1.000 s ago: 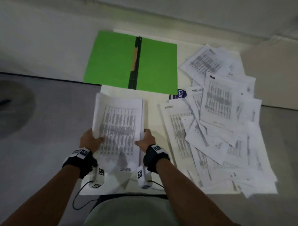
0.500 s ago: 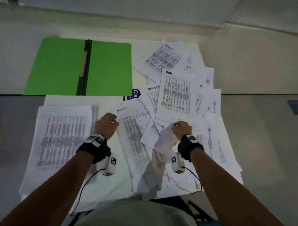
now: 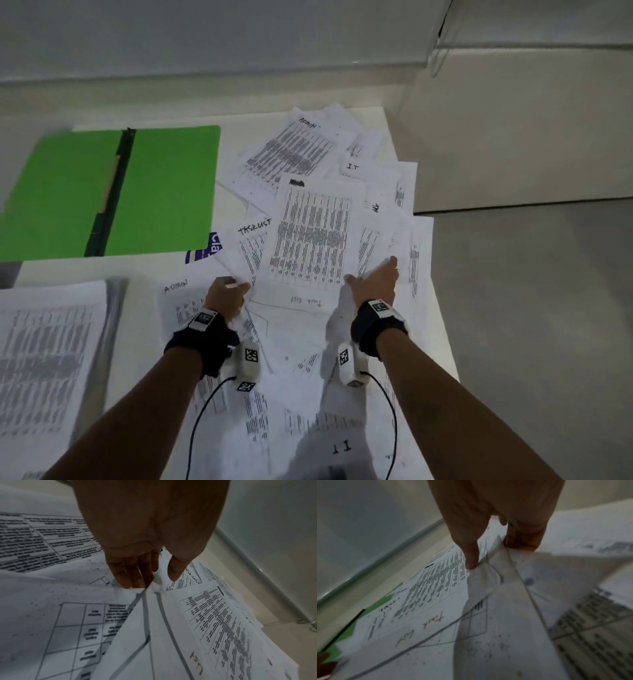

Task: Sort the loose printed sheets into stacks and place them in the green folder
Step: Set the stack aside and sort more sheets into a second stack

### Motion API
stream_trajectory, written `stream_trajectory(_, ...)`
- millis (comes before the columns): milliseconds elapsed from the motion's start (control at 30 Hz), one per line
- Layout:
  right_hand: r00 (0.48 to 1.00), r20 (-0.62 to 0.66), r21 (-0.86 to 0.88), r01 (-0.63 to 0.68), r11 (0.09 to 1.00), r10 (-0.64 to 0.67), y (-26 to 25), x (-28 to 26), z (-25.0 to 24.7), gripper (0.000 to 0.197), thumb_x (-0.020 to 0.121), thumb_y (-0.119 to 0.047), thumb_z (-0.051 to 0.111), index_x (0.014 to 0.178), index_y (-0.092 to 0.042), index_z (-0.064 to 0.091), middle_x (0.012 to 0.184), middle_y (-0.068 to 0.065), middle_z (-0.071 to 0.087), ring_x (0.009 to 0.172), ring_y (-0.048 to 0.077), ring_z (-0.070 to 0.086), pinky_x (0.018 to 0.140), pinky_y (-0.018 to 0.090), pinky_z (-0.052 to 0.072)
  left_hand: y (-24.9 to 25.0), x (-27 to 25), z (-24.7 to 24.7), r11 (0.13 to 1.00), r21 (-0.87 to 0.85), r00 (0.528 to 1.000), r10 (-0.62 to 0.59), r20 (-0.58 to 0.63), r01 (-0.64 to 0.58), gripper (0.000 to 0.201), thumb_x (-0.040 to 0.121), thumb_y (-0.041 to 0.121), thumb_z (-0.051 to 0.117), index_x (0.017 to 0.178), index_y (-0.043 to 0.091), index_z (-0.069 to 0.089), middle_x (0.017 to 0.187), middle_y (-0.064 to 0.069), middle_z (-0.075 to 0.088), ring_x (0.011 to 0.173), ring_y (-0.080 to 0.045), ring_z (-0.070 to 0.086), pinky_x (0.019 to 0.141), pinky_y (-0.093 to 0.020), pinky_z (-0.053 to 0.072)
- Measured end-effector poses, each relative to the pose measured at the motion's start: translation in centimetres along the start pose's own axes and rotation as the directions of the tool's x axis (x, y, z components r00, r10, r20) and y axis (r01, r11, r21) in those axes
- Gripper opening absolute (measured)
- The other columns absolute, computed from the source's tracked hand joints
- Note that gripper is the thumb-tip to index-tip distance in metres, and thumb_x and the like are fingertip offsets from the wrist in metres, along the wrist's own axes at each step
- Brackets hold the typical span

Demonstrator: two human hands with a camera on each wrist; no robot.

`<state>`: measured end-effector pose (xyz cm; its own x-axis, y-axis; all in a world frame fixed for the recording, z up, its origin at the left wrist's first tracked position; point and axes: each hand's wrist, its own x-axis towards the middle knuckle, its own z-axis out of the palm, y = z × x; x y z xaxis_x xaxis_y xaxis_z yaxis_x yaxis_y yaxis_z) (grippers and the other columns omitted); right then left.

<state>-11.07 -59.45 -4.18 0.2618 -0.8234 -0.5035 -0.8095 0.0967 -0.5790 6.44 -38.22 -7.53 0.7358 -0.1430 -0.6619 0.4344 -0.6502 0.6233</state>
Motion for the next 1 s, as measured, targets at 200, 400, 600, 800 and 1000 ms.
stream_trajectory(200, 0.98, 0.065, -0.2, 0.198, 0.96, -0.189, 1.8, -0.8, -0.7, 0.075, 0.093, -0.01, 0.055, 0.154, -0.017, 0.012, 0.116, 0.016, 0.062, 0.104, 0.032, 0.063, 0.082, 0.033, 0.049, 2.7, -1.4, 0.0, 0.947, 0.308, 0.981, 0.136, -0.137, -0.088, 0.04, 0.087, 0.026, 0.065, 0.114, -0.003, 0.057, 0.111, -0.023, 0.064, 0.104, -0.038, 0.061, 0.087, -0.039, 0.046)
stream_trajectory(400, 0.925, -0.09, -0.213, 0.345, 0.914, -0.37, 2.9, 0.9, -3.2, 0.051, 0.082, 0.008, 0.055, 0.131, -0.006, 0.054, 0.135, 0.015, 0.043, 0.096, 0.038, 0.062, 0.084, 0.039, 0.051, 3.9, -2.2, 0.6, 0.947, 0.315, 0.937, 0.169, -0.304, -0.069, 0.026, 0.086, 0.011, 0.061, 0.11, 0.002, 0.058, 0.115, -0.022, 0.063, 0.105, -0.037, 0.059, 0.084, -0.037, 0.046)
stream_trajectory(600, 0.949, 0.126, -0.126, 0.304, 0.944, -0.289, 0.7, 2.1, -2.6, 0.047, 0.093, -0.002, 0.047, 0.139, -0.006, 0.039, 0.116, 0.023, 0.062, 0.106, 0.038, 0.061, 0.084, 0.038, 0.049, 3.1, -3.3, 2.2, 0.985, 0.163, 0.932, 0.112, -0.345, -0.057, 0.02, 0.088, 0.02, 0.061, 0.101, 0.006, 0.057, 0.099, -0.019, 0.067, 0.094, -0.035, 0.062, 0.071, -0.029, 0.038)
stream_trajectory(800, 0.838, 0.452, -0.112, 0.392, 0.913, -0.304, -0.6, -0.5, 1.6, 0.077, 0.091, -0.016, 0.062, 0.152, -0.016, 0.015, 0.104, 0.014, 0.067, 0.091, 0.028, 0.065, 0.082, 0.038, 0.055, 1.8, -3.3, 2.7, 0.994, 0.092, 0.958, 0.088, -0.272, -0.065, 0.053, 0.092, 0.05, 0.052, 0.113, 0.001, 0.055, 0.108, -0.021, 0.064, 0.098, -0.035, 0.058, 0.076, -0.033, 0.036)
stream_trajectory(1000, 0.772, 0.527, 0.048, 0.389, 0.92, -0.354, 0.2, -2.5, 2.5, 0.079, 0.085, -0.007, 0.058, 0.15, -0.028, 0.016, 0.089, 0.002, 0.059, 0.068, 0.015, 0.058, 0.069, 0.03, 0.047, 0.1, -3.1, -0.2, 0.995, 0.07, 0.972, 0.088, -0.219, -0.074, 0.034, 0.075, 0.019, 0.077, 0.1, 0.001, 0.061, 0.093, -0.013, 0.068, 0.083, -0.026, 0.065, 0.074, -0.033, 0.052)
